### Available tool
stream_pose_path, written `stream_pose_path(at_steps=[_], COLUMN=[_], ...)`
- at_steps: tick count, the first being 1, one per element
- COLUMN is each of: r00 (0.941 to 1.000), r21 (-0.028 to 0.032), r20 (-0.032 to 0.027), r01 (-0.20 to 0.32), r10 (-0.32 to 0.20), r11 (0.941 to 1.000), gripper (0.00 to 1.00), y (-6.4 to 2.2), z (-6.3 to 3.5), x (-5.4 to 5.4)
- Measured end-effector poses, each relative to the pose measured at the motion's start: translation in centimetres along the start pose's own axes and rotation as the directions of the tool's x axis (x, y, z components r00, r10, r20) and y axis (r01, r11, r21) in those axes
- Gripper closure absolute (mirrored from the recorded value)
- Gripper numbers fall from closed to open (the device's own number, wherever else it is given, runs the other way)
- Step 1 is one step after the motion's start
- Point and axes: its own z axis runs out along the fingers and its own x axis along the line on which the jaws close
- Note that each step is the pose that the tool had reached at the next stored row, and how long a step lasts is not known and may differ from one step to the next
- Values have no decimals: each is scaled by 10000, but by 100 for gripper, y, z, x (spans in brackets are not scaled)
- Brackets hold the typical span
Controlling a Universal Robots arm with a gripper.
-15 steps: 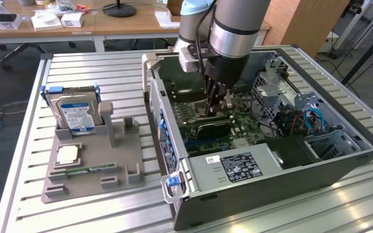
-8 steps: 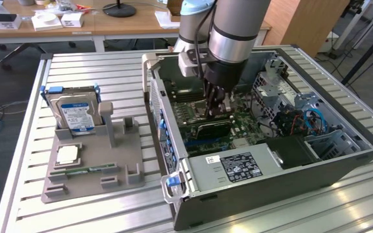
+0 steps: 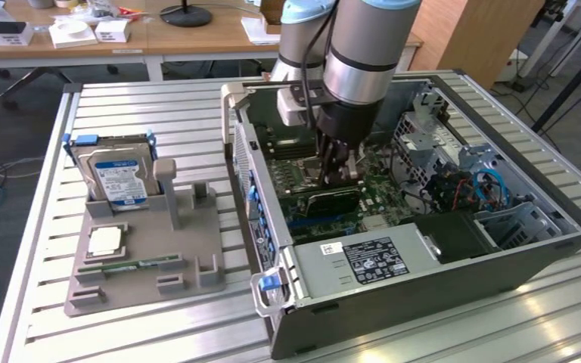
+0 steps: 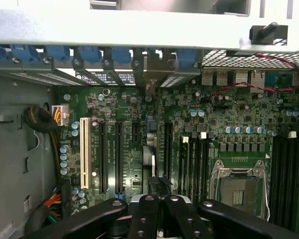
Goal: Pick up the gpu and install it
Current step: 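Press down on the gpu until it lock into place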
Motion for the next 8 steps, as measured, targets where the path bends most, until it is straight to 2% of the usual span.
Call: stream_pose_path(at_steps=[8], r00=[10000], r21=[2], r20=[3], r01=[0], r10=[0], r11=[10000], gripper=[90], y=[0], z=[29], x=[1])
